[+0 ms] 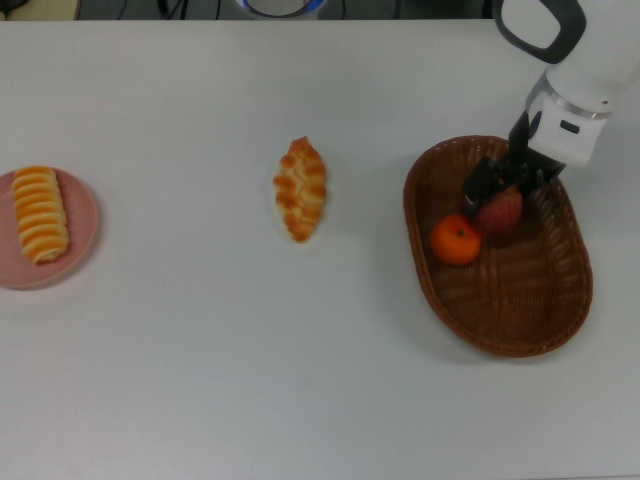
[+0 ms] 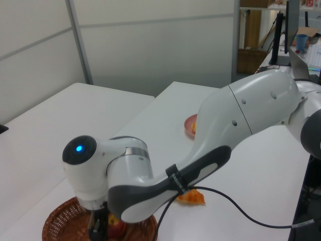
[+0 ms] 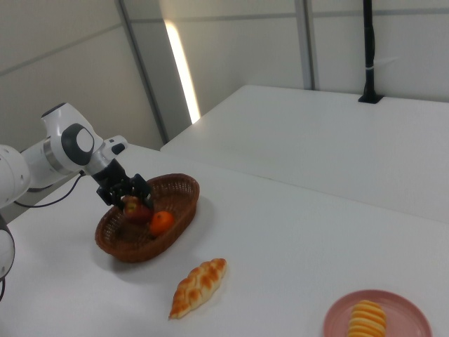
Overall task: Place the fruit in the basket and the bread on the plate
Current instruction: 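Carry the apple over the basket and lower it inside, then move the gripper to the braided bread and grasp it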
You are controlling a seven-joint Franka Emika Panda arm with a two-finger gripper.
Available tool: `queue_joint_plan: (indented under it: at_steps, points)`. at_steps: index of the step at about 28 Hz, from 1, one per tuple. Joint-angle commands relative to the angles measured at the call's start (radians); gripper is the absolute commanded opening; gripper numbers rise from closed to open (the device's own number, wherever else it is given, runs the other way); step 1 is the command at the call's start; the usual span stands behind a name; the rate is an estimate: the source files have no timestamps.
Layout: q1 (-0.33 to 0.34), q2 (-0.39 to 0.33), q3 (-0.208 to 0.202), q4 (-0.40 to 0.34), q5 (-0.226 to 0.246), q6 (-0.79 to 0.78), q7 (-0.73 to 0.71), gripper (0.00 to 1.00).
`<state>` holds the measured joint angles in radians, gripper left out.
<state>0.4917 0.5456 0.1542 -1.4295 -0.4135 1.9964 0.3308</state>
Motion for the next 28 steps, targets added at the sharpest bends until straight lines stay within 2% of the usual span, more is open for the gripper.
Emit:
queue_joint_plan:
  at_steps: [1,9,10,11,12,13,19,21,22,23,27,28]
  points:
    - [0.002,-0.001,-0.008,-0.057,-0.024,0.032,0.027,0.00]
    - [0.008,-0.003,-0.008,-0.075,-0.021,0.019,0.030,0.01]
    - [0.008,-0.003,-0.008,-0.075,-0.021,0.019,0.030,0.07]
    - [0.008,-0.004,-0.010,-0.075,-0.021,0.018,0.028,0.18]
    - [0.007,-0.004,-0.013,-0.074,-0.021,0.015,0.030,0.78]
    - [0.007,-0.006,-0.013,-0.072,-0.021,0.009,0.031,1.00]
    - [-0.018,-0.047,-0.019,-0.063,0.008,-0.027,0.057,1.00]
    - [-0.041,-0.071,-0.019,-0.062,0.054,-0.039,0.051,1.00]
    - [-0.065,-0.097,-0.019,-0.062,0.111,-0.056,0.041,1.00]
    - [-0.076,-0.113,-0.019,-0.062,0.137,-0.068,0.025,1.00]
    - [-0.146,-0.170,-0.021,-0.057,0.229,-0.192,-0.088,1.00]
    - [-0.160,-0.176,-0.021,-0.054,0.237,-0.226,-0.108,1.00]
